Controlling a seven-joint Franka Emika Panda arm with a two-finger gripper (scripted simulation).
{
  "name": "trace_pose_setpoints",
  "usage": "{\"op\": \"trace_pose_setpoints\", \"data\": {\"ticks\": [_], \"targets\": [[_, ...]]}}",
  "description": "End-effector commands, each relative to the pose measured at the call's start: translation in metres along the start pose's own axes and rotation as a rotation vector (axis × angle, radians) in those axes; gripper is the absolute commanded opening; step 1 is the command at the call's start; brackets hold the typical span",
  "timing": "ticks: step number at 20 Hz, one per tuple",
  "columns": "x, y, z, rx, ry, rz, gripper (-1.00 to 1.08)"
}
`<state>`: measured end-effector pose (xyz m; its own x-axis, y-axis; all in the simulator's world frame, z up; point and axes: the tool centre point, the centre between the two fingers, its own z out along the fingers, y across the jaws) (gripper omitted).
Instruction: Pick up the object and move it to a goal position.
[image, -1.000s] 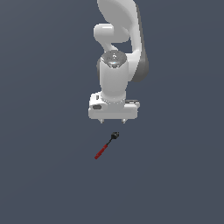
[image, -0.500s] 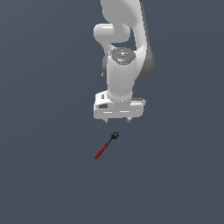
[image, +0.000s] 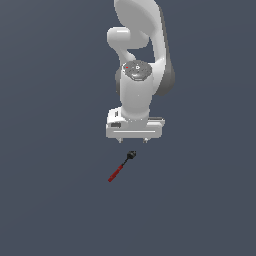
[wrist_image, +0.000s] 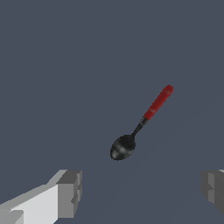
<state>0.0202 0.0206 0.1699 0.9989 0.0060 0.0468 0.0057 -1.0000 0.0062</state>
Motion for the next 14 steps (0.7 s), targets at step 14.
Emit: {"op": "trace_pose_setpoints", "data": {"ticks": [14], "targets": [[0.023,0.025,0.071,0.004,-0.034,0.4,1.0]]}}
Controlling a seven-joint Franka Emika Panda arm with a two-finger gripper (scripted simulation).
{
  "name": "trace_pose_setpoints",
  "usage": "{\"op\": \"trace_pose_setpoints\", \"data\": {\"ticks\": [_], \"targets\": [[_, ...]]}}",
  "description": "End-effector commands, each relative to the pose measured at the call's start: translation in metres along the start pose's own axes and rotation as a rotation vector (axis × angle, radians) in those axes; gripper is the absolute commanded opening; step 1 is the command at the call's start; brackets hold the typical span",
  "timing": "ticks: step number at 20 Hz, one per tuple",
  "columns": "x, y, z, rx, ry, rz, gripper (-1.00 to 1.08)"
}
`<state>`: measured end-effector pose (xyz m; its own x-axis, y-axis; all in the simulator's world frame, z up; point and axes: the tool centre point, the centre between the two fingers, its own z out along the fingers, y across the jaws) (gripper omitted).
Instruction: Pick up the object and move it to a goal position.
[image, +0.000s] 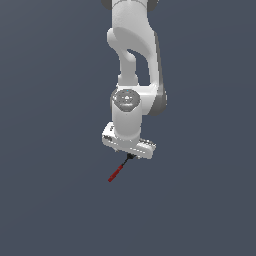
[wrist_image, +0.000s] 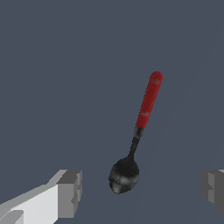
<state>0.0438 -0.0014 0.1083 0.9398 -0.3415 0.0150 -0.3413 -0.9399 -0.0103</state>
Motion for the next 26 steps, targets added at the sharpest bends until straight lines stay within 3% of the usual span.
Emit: {"op": "trace_pose_setpoints", "data": {"ticks": [1,12,20,26], "targets": [[0.005,0.003,0.013,-0.002,-0.004,0.071,1.0],[0.016,0.012,0.045,-0.011,-0.013,0.244,1.0],[0.016,0.013,0.051,-0.012,-0.014,0.252,1.0],[0.015,0.013,0.076,-0.012,-0.014,0.255,1.0]]}}
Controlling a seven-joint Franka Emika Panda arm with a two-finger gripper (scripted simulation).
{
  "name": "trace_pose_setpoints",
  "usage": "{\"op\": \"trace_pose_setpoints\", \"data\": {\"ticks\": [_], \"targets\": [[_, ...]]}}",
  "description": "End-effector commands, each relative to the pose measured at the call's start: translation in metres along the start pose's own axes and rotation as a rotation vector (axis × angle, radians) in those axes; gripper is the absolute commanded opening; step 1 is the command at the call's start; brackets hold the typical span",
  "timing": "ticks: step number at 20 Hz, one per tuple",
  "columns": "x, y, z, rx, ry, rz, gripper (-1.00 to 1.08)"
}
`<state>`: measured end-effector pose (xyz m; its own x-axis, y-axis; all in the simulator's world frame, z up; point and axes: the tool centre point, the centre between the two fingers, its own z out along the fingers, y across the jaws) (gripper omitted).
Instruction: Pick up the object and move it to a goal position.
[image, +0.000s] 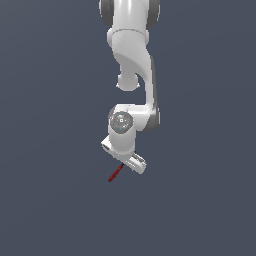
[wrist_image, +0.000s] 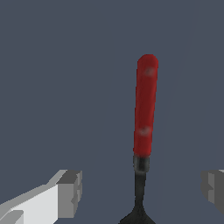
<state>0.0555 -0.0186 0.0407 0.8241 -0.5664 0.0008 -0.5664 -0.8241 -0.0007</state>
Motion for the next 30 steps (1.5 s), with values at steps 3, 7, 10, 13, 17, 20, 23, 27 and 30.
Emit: {"op": "trace_pose_setpoints", "data": {"ticks": [3,7,10,13,17,20,23,27,30], "targets": [[-0.001,0.001,0.023,-0.001,-0.001,0.002,1.0],[0.0,0.0,0.03,-0.001,-0.001,0.003,1.0],[0.0,0.0,0.03,-0.001,-0.001,0.003,-1.0],[0.0,0.0,0.03,-0.001,-0.001,0.003,-1.0],[0.0,0.0,0.03,-0.001,-0.001,0.003,-1.0],[0.001,0.001,0.029,-0.001,0.0,0.005,-1.0],[0.002,0.001,0.026,-0.001,0.0,0.005,-1.0],[0.007,0.002,0.012,-0.001,0.0,0.005,-1.0],[0.012,0.002,-0.006,-0.001,0.0,0.005,-1.0]]}}
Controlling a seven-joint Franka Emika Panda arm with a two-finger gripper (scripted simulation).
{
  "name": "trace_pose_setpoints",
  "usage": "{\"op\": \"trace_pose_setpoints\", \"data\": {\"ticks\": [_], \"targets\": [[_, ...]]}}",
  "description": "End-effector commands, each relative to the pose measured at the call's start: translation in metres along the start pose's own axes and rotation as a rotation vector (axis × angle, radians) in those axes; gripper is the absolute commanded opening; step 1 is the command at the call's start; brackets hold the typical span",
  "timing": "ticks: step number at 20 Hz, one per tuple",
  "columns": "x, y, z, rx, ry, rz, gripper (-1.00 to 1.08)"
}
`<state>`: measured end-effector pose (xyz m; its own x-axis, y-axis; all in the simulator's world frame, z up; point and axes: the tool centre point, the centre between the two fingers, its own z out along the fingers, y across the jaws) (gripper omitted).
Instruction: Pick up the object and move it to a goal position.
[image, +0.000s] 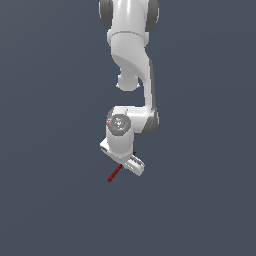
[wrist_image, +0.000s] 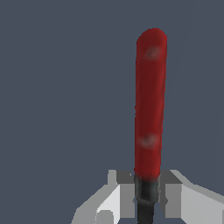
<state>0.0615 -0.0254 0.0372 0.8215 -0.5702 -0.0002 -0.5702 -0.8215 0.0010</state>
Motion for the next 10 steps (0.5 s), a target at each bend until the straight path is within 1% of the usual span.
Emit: {"op": "trace_pose_setpoints", "data": {"ticks": [1,10], "targets": [[0.005,0.0,-0.017,0.001,0.002,0.0,-1.0],[0.031,0.003,-0.101,0.0,0.001,0.0,-1.0]]}}
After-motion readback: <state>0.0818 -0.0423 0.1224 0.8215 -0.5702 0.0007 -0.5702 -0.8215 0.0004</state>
